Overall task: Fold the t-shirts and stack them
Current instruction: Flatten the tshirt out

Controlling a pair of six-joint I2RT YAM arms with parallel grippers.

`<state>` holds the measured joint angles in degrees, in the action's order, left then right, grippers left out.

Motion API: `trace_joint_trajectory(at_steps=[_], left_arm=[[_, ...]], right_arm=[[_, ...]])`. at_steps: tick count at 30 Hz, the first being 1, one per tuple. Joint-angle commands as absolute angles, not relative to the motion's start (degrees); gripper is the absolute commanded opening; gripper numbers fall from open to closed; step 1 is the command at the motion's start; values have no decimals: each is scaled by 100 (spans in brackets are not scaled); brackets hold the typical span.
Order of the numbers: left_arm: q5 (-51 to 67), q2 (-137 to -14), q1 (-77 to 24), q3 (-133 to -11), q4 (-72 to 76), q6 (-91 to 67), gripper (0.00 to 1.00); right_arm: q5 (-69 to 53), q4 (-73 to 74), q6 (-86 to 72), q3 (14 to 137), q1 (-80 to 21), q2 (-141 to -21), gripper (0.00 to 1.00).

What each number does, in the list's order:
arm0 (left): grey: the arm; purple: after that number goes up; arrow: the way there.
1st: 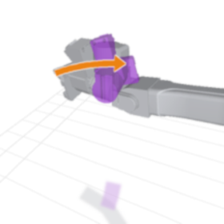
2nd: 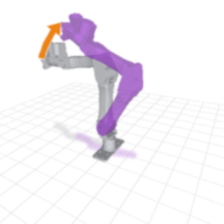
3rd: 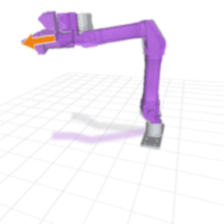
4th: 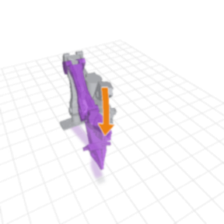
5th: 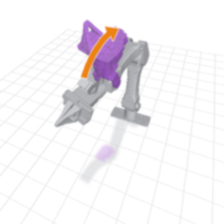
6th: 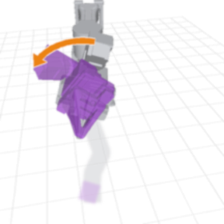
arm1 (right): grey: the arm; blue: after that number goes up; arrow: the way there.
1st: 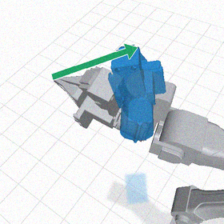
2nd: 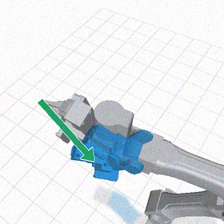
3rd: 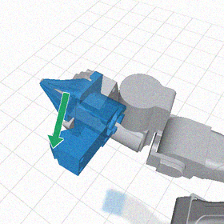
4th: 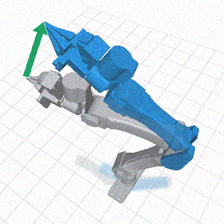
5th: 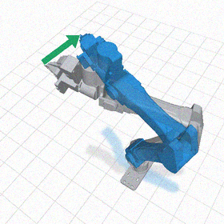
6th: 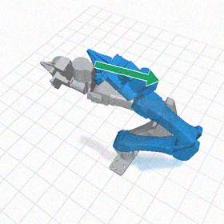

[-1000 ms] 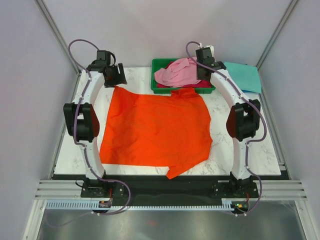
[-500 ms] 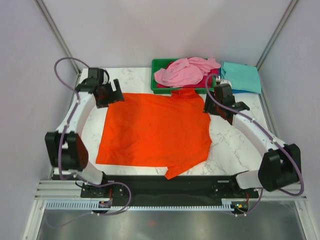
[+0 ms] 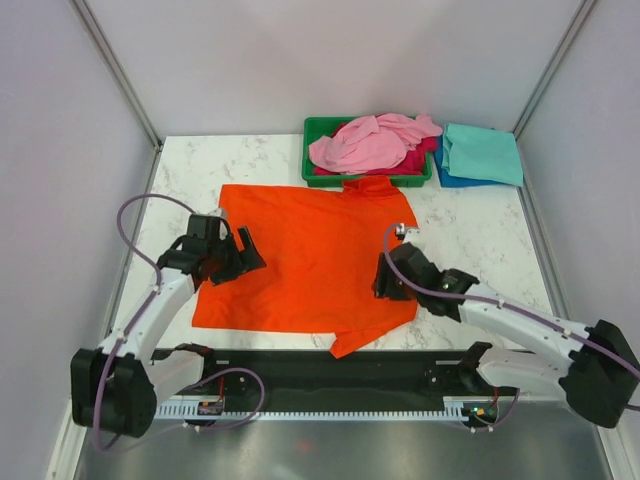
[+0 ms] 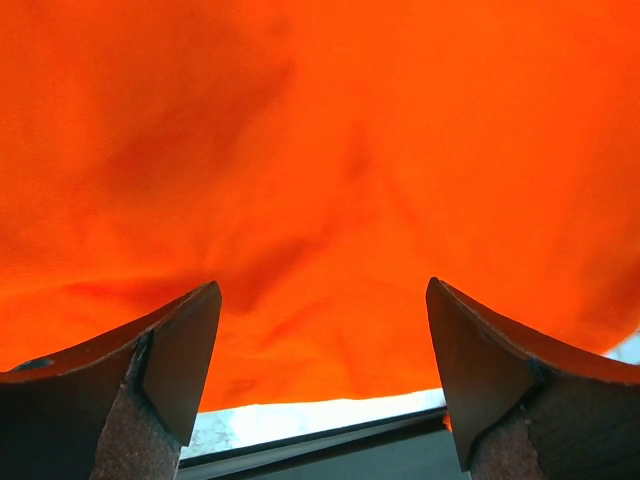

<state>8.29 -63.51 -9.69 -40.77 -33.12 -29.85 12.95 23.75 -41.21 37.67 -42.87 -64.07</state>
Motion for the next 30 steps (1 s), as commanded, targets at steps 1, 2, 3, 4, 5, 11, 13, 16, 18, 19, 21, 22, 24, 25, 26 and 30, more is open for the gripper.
trace_joint_trajectory(at_steps=[1, 2, 3, 4, 5, 11, 13, 16, 18, 19, 21, 22, 24, 25, 26, 30], left_arm=[[1203, -5627, -1046, -4349, -3242, -3085, 90], [1213, -5555, -1063, -4429, -3374, -3033, 90], [1187, -5494, -1072, -4508, -3488, -2902, 90], [1221, -5354, -1081, -4613, -3672, -2813, 90], [1239, -5300, -1081, -4649, -3726, -2708, 90], [1529, -5133, -1125, -4571, -3736, -2435, 91], [1748, -5141, -1125, -4526, -3665, -2400, 91], [1837, -5142, -1125, -4518, -3612, -2382, 91], [1881, -5124, -1125, -4500, -3586, -2373, 91], [1898, -5107, -1125, -4491, -3569, -2373, 91], [1916, -5072, -1125, -4482, -3560, -2373, 91], [1925, -5063, -1134, -4482, -3560, -2373, 91], [1951, -5045, -1134, -4465, -3533, -2373, 91], [1969, -5019, -1142, -4465, -3525, -2373, 91], [1986, -5019, -1143, -4456, -3516, -2373, 91], [2039, -5027, -1143, -4447, -3489, -2364, 91]], right_arm=[[2038, 2592, -5219, 3595, -5341, -5889, 61], [2187, 2793, -5438, 3508, -5892, -5863, 61], [2449, 2908, -5806, 3472, -6176, -5836, 60], [2617, 3135, -6062, 3402, -6448, -5836, 60], [2767, 3259, -6265, 3375, -6938, -5836, 60], [3296, 3990, -7277, 3340, -7760, -6012, 62], [3331, 4052, -7392, 3322, -7839, -6090, 63], [3340, 4087, -7628, 3217, -7936, -6231, 63], [3418, 4078, -7743, 3191, -7928, -6310, 64], [3471, 4096, -7778, 3156, -7936, -6319, 64], [3655, 4122, -7900, 3129, -7936, -6319, 65], [3691, 4148, -7954, 3085, -7937, -6328, 66], [3910, 4236, -8164, 3041, -7910, -6328, 66], [4007, 4297, -8226, 3006, -7901, -6319, 67], [4069, 4298, -8253, 2988, -7849, -6319, 67], [4402, 4228, -8376, 2909, -7699, -6275, 71]])
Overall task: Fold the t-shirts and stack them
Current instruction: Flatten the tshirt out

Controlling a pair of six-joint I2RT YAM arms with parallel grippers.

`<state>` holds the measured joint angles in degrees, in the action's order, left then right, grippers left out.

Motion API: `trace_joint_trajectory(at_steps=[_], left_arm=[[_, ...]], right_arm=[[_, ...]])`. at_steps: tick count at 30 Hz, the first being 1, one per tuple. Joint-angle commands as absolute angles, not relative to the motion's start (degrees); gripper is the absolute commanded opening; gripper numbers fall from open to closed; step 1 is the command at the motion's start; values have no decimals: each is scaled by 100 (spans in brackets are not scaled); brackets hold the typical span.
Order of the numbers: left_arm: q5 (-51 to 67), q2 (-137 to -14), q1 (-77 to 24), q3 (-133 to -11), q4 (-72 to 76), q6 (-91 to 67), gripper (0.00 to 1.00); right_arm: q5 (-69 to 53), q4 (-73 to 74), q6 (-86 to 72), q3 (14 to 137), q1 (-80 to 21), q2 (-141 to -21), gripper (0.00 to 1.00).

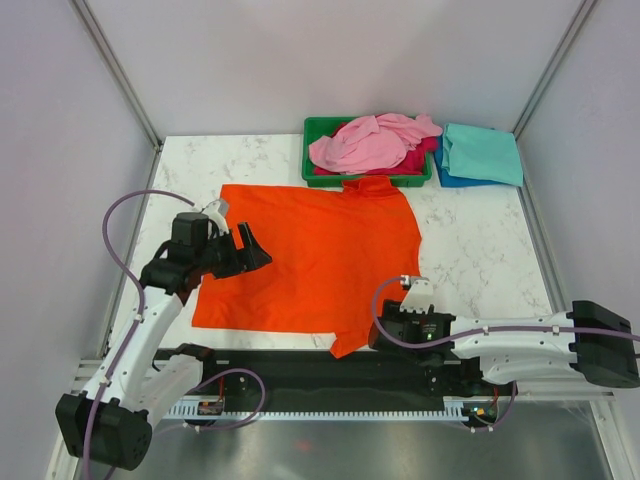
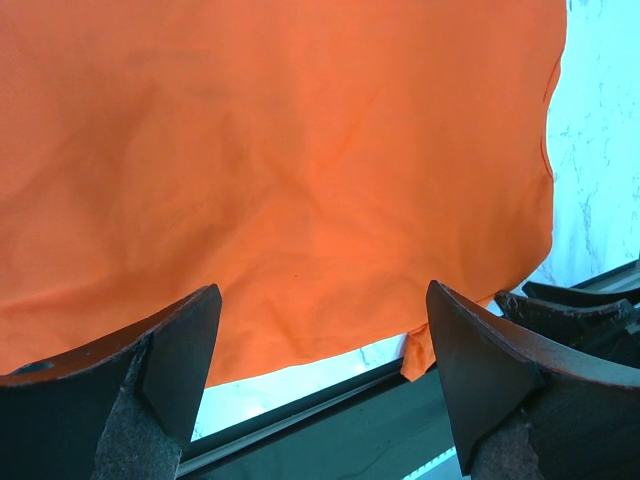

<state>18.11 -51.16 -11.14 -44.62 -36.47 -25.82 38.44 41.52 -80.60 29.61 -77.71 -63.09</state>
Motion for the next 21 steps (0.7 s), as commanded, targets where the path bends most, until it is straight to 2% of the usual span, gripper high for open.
trace_joint_trajectory(at_steps=[1, 5, 8, 9, 11, 13, 14, 16, 18, 21], left_arm=[[2056, -5027, -1143, -4447, -3481, -2364, 90], [2100, -5027, -1143, -4438, -3463, -2356, 90], [2127, -5027, -1143, -4438, -3454, -2355, 90], [2136, -5027, -1143, -4438, -3445, -2355, 90], [2153, -5036, -1143, -4438, -3445, -2355, 90], [2153, -5027, -1143, -4430, -3437, -2347, 90], [2171, -5019, -1143, -4430, -3445, -2347, 90], [2180, -5027, -1143, -4421, -3428, -2338, 90], [2197, -5027, -1143, -4421, -3419, -2338, 90], [2215, -5019, -1143, -4430, -3410, -2338, 90]], right_arm=[[4438, 4167, -8367, 2874, -7656, -6258, 71], [4491, 3851, -8201, 2743, -7410, -6319, 71], [4561, 3438, -8069, 2602, -7330, -6355, 62], [4614, 3350, -8034, 2567, -7330, -6337, 53], [4745, 3252, -7998, 2523, -7321, -6250, 45], [4773, 3261, -7902, 2557, -7321, -6135, 30], [4738, 3269, -7745, 2592, -7330, -5961, 16], [4606, 3444, -7629, 2828, -7330, -5802, 6], [4352, 3690, -7454, 3153, -7321, -5669, 0], [4193, 4296, -7060, 4389, -7330, -5905, 0]])
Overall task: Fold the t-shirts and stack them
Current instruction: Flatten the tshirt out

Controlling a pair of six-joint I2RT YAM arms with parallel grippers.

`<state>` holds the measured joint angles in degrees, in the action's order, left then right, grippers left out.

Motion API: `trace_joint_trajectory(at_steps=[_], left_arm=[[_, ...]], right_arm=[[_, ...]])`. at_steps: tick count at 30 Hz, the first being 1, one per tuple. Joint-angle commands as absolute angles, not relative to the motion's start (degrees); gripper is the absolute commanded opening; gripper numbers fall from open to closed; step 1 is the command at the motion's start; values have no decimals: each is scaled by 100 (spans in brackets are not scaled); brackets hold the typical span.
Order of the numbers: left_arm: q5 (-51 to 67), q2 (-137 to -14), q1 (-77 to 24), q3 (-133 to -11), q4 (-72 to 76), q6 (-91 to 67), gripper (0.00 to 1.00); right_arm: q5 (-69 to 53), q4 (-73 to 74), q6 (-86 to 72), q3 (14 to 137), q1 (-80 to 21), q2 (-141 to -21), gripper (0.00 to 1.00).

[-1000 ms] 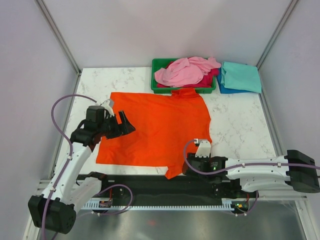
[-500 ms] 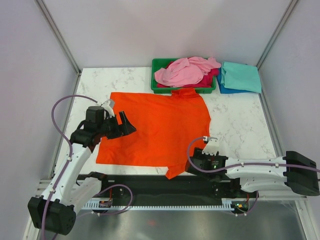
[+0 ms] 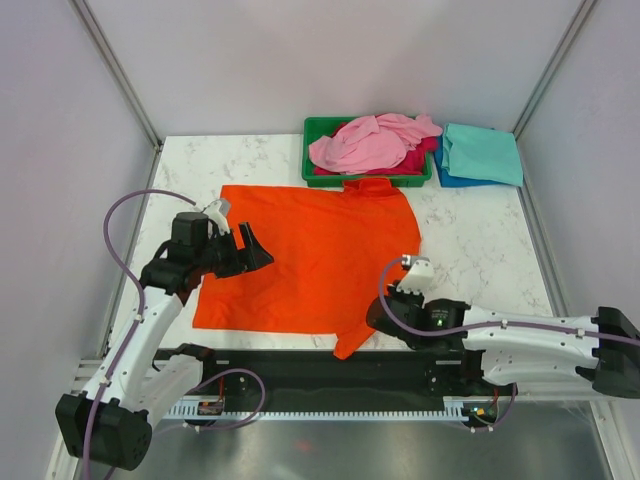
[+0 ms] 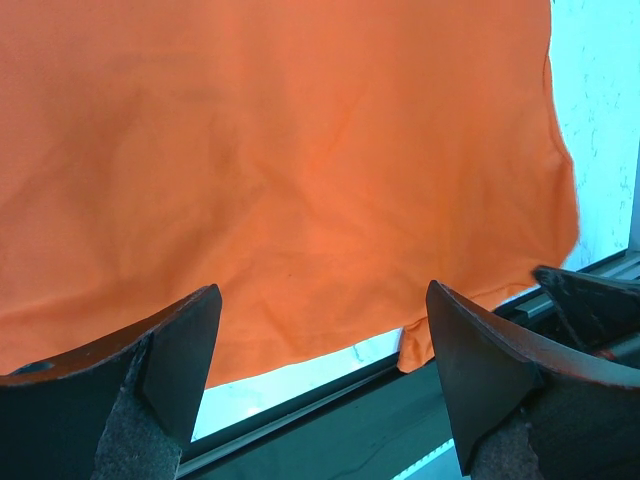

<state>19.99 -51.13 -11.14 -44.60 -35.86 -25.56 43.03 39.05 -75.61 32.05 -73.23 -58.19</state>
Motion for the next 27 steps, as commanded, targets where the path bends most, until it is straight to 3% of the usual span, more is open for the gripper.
trace_joint_trajectory(at_steps=[1, 7, 9, 10, 11, 12, 14, 16, 27], left_arm=[[2206, -5001, -1143, -4430, -3419, -2338, 90], [2127, -4896, -1143, -4421, -3401, -2347, 90], [2118, -4887, -1143, -4421, -3401, -2355, 90], [2127, -4878, -1143, -4412, -3401, -2355, 90], [2144, -4895, -1143, -4412, -3401, -2355, 90], [2136, -4913, -1143, -4421, -3401, -2355, 90], [2145, -4922, -1143, -4412, -3401, -2347, 90], [2118, -4913, -1151, -4412, -3410, -2347, 90], [2241, -4939, -1151, -4403, -3384, -2355, 90]], right_arm=[[4166, 4324, -6892, 4664, -7252, -6037, 0], [3002, 3492, -5111, 6274, -5603, -7697, 1], [2499, 2974, -4704, 6755, -5144, -8443, 29], [2313, 2910, -4519, 7002, -4846, -8760, 52], [2146, 2944, -4135, 7318, -4747, -9476, 82], [2171, 3240, -4000, 7965, -4668, -9831, 85], [2319, 3549, -3719, 8427, -4570, -10447, 86], [2312, 3464, -3700, 8255, -4570, -10320, 87], [2206, 2884, -4816, 4531, -4755, -7033, 75]])
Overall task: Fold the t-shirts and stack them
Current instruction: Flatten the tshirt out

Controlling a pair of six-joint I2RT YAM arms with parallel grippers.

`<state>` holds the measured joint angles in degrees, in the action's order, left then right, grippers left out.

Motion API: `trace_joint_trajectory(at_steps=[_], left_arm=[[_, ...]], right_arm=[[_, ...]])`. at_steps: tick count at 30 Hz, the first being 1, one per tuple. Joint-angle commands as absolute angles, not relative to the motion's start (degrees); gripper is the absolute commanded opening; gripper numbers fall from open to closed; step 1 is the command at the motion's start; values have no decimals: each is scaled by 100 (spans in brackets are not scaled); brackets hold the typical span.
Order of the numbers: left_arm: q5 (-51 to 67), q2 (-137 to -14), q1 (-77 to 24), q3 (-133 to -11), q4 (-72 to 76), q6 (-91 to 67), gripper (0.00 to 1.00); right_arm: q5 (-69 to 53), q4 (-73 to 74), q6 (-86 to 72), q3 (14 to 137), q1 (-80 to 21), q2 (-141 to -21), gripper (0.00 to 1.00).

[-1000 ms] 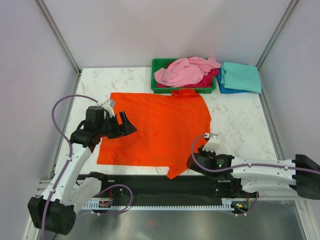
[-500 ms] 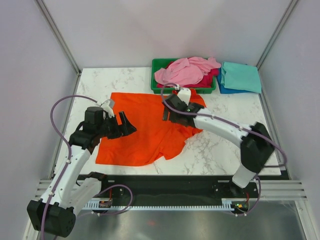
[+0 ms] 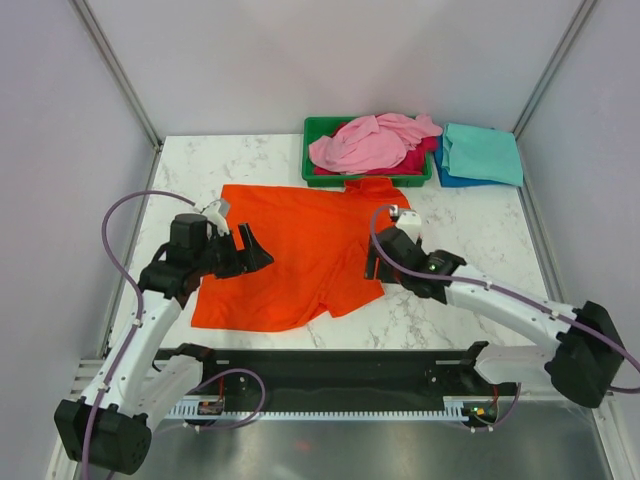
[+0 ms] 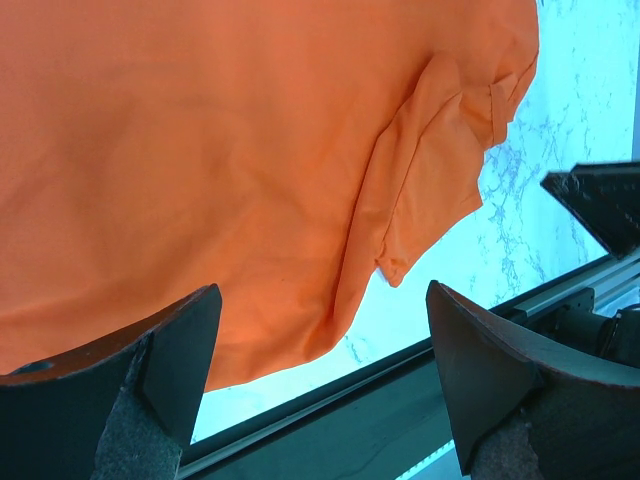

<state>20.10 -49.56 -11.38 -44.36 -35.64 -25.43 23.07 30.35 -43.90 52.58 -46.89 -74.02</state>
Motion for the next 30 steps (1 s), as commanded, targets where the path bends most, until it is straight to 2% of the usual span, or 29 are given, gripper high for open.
trace_joint_trajectory(at_steps=[1, 6, 19, 22, 23, 25, 26, 28, 30], left_arm=[[2250, -4948, -1151, -4403, -3375, -2355, 90], [2276, -4992, -1143, -4394, -3357, -2355, 90], [2197, -5036, -1151, -4377, -3366, -2355, 90], [2188, -5036, -1151, -4386, -3366, -2355, 90], [2188, -5045, -1151, -4386, -3366, -2355, 90], [2188, -5054, -1151, -4377, -3366, -2355, 90], [2188, -5054, -1143, -4377, -3366, -2355, 90], [2180, -5071, -1143, -4386, -3366, -2355, 90], [2153, -5071, -1143, -4394, -3366, -2355, 90]], right_arm=[[2171, 2831, -4947, 4335, -4746, -6814, 75], [2180, 2340, -5001, 3701, -4737, -6776, 72], [2039, 1292, -4799, 3630, -4746, -7927, 65], [2056, 1152, -4825, 3490, -4746, -7928, 55], [2057, 1134, -4825, 3463, -4737, -7910, 48], [2074, 1134, -4834, 3393, -4737, -7840, 43], [2083, 1134, -4834, 3366, -4746, -7814, 35], [2074, 1143, -4843, 3279, -4737, -7709, 28], [2022, 1151, -4860, 3182, -4737, -7612, 14]])
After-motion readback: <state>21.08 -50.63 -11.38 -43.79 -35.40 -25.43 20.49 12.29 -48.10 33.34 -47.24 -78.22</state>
